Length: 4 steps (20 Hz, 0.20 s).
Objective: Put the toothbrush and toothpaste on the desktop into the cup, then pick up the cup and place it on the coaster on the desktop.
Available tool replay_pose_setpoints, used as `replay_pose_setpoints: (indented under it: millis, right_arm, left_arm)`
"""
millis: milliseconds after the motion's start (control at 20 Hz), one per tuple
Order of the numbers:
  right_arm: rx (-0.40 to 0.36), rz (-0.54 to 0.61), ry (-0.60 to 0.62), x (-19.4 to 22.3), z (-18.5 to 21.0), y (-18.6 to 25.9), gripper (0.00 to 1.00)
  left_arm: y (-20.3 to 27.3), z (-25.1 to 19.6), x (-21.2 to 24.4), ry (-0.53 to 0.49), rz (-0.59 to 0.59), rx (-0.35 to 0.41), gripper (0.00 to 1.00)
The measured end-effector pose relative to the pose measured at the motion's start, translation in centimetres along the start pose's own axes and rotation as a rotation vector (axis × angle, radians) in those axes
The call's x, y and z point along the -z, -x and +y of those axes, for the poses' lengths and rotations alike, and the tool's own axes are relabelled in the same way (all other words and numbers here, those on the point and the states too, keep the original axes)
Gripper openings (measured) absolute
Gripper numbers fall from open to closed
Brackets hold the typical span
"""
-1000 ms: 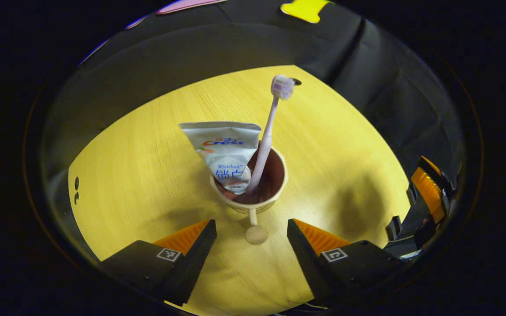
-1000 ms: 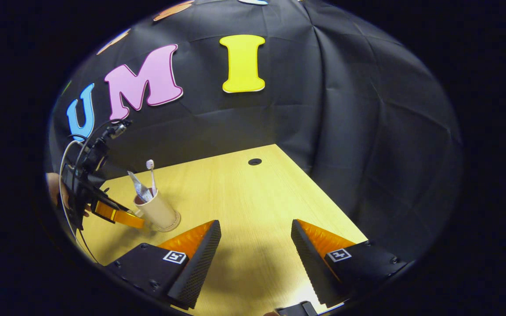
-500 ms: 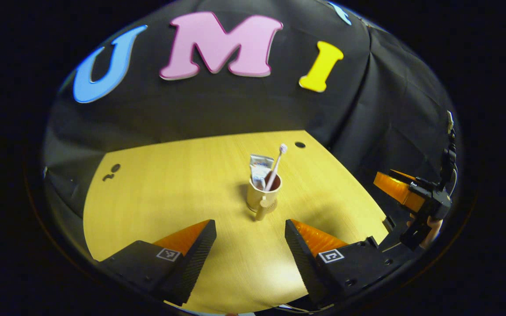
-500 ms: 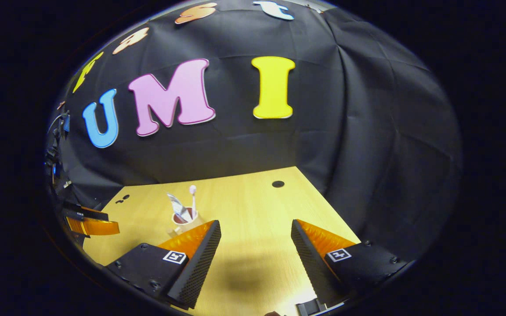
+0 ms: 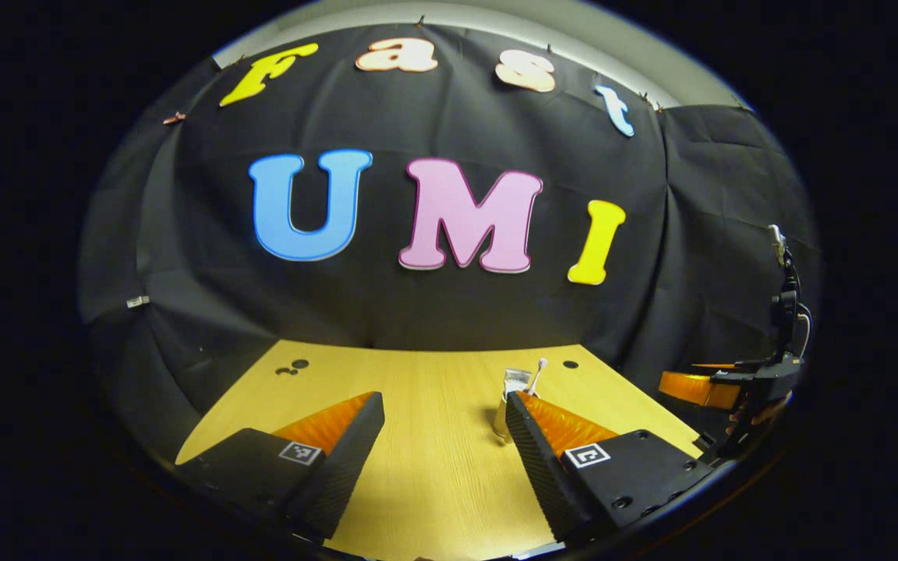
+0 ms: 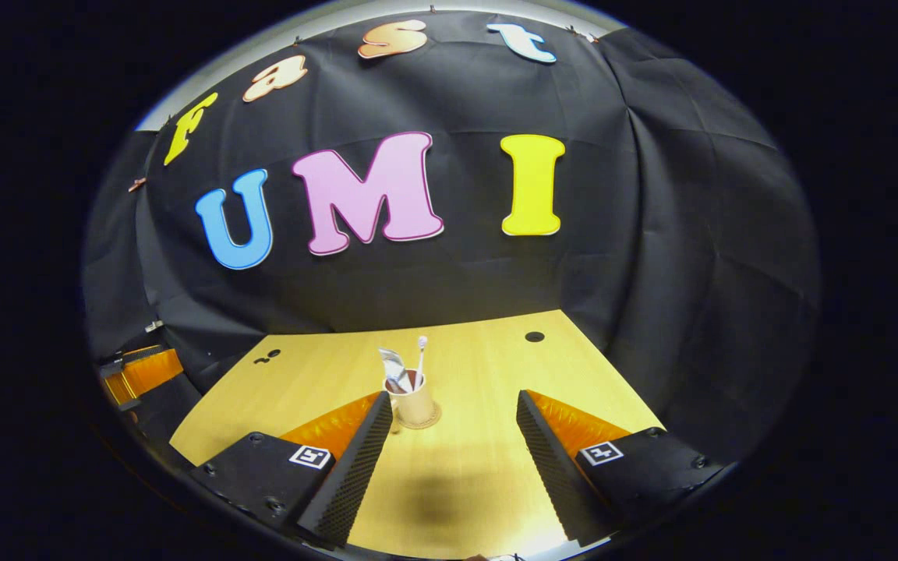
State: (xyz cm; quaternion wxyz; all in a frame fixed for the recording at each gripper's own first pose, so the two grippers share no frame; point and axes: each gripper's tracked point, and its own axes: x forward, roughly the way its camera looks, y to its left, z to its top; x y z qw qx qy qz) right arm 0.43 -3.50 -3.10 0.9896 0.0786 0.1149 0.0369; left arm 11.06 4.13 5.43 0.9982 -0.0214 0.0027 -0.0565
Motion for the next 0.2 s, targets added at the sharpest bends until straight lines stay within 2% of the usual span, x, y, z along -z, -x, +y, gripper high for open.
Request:
replay_pose_setpoints:
  millis: [200]
  right_arm:
    - [-0.045, -0.016, -0.011, 0.0, 3.2, 2.0, 0.99]
  left_arm:
    - [4.1, -0.3, -1.0, 0.018, -0.086, 0.008, 0.97]
